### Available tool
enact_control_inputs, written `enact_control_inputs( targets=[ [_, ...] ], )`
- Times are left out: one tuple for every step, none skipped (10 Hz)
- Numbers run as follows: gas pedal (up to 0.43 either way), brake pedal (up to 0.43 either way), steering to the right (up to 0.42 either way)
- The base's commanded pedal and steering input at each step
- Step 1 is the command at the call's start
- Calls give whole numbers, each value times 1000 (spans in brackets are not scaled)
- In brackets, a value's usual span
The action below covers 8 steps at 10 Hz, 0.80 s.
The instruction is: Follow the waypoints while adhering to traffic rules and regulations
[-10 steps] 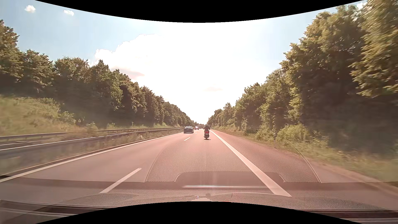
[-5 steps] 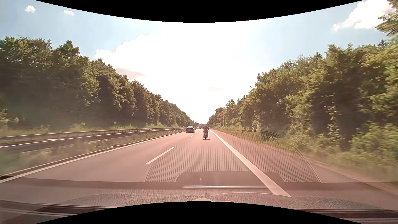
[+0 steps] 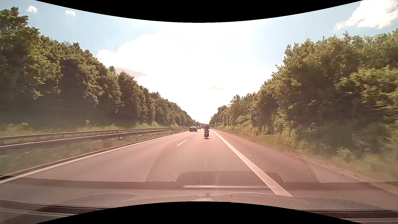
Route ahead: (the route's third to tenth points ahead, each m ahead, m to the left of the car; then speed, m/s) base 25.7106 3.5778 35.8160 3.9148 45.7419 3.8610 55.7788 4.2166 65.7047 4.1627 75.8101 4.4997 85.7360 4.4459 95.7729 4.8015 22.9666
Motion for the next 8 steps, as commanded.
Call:
enact_control_inputs(
  targets=[
    [260, 12, -4],
    [240, 12, -4],
    [228, 6, -4],
    [228, 12, -4],
    [228, 12, -4],
    [228, 6, -3],
    [228, 12, -3],
    [228, 6, 0]
  ],
)
